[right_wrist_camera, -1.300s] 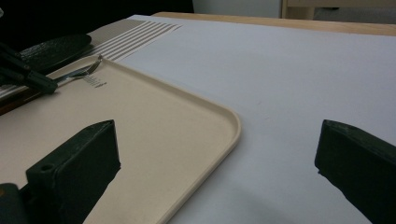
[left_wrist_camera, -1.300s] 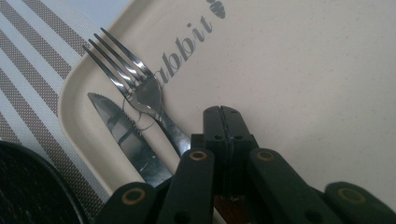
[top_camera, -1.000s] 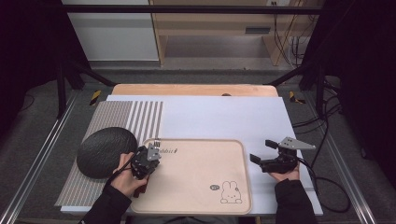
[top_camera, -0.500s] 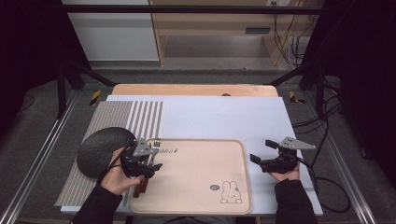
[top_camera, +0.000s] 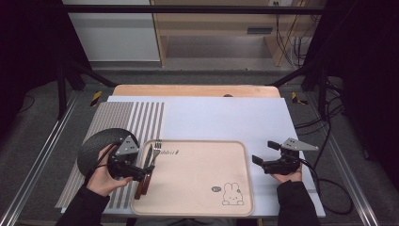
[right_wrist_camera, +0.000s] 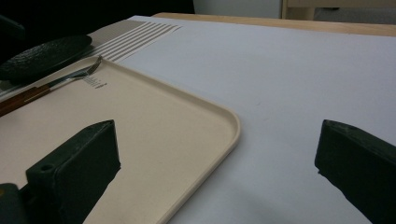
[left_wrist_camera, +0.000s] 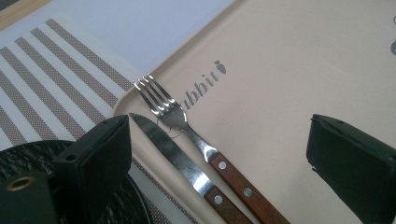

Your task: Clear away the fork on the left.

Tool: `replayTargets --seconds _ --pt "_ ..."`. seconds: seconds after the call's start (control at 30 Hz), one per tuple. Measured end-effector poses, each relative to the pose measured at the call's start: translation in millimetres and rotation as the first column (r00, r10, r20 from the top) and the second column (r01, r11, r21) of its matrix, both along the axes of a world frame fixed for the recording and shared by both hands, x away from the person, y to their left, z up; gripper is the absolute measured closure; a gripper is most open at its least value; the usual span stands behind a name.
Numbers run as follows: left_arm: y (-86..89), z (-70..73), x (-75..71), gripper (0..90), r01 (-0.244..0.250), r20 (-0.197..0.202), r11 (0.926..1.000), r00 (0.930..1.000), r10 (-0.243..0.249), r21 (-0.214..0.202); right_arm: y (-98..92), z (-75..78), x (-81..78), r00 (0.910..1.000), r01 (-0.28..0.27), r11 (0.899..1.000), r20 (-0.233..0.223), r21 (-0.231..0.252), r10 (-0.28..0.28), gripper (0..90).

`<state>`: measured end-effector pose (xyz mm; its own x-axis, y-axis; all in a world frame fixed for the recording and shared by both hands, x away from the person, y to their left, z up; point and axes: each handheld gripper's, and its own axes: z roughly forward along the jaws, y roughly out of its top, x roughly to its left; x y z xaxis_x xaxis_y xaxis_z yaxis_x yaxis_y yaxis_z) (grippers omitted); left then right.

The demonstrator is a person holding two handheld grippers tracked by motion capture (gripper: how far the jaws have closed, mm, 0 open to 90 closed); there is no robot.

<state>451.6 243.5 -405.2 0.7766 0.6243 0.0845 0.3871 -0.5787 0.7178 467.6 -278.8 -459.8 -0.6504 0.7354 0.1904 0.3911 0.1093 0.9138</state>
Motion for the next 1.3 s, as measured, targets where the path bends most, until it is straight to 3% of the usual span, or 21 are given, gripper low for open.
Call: replayTargets --seconds 0.13,0.37,0.73,0.93,1.13,1.3 --pt "10.4 3.9 -3.1 3.6 0.027 -0.006 0.9996 0.9996 -0.027 -0.004 0.0 0.0 0.1 1.0 0.0 1.0 -0.002 0.0 0.0 0.2" --pt "28.7 8.0 -7.5 3.6 0.021 0.003 0.9998 0.9998 -0.021 0.001 0.4 0.1 -0.1 1.0 -0.001 1.0 -0.002 0.002 0.001 0.2" --pt "49.4 12.3 -14.4 3.7 0.041 0.026 0.9953 0.9987 -0.043 0.088 0.2 0.1 0.3 1.0 -0.002 1.0 -0.001 0.0 0.002 0.2" --pt "61.1 16.1 -18.6 4.2 0.046 0.046 0.9887 0.9975 -0.053 0.143 0.1 0.5 -0.1 1.0 0.0 1.0 -0.002 0.003 0.0 0.2" --pt "69.7 17.5 -21.2 4.4 0.047 0.067 0.985 0.996 -0.059 0.166 -0.2 0.2 0.0 1.0 0.0 1.0 0.0 -0.004 0.0 0.1" --pt "74.3 15.4 -23.9 4.5 0.067 0.078 0.9748 0.9933 -0.085 0.213 -0.2 0.2 0.1 1.0 0.0 1.0 -0.001 -0.001 0.0 0.2"
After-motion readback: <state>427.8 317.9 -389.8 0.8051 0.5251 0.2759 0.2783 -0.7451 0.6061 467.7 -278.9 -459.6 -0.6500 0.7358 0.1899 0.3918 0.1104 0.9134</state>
